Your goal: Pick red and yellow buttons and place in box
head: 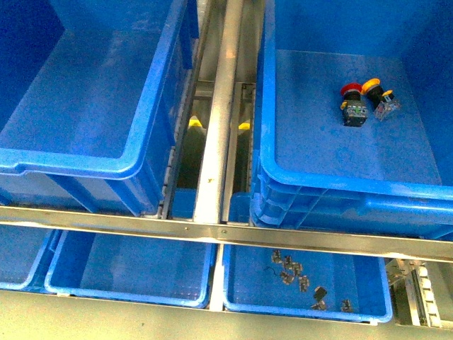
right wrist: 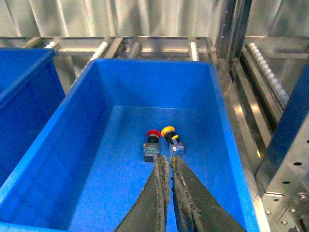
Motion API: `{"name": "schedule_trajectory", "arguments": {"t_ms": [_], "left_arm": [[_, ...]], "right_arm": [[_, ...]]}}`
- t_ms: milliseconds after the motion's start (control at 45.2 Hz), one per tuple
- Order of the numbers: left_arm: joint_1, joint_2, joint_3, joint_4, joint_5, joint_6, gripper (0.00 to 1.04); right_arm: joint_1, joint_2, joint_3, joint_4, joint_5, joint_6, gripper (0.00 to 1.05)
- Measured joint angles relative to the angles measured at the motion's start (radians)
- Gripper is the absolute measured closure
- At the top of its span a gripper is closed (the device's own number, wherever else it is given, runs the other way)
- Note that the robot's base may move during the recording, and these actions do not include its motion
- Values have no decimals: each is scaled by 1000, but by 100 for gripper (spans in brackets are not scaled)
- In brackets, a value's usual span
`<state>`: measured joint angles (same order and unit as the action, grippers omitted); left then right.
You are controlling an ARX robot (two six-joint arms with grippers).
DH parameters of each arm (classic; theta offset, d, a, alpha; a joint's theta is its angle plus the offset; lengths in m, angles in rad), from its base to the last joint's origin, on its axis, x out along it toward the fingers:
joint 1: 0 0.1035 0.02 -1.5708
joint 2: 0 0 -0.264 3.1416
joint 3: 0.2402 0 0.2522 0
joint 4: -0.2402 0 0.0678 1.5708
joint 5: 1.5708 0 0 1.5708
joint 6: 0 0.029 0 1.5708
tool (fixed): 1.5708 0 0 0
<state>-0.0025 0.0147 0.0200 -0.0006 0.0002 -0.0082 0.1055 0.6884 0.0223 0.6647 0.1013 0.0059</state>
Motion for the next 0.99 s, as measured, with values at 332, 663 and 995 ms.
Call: {"name": "schedule_trajectory", "arguments": {"t_ms": [332, 663, 995], "left_arm": [[0, 0, 0, 0, 0, 0, 8], [0, 0, 0, 0, 0, 0, 8], [0, 0, 0, 0, 0, 0, 8]], "right_arm": [[-102, -244, -1, -223, -99, 0, 101], [-102, -378, -1, -353, -99, 0, 101], [-102, -502, -1, -477, -99, 0, 101]]}}
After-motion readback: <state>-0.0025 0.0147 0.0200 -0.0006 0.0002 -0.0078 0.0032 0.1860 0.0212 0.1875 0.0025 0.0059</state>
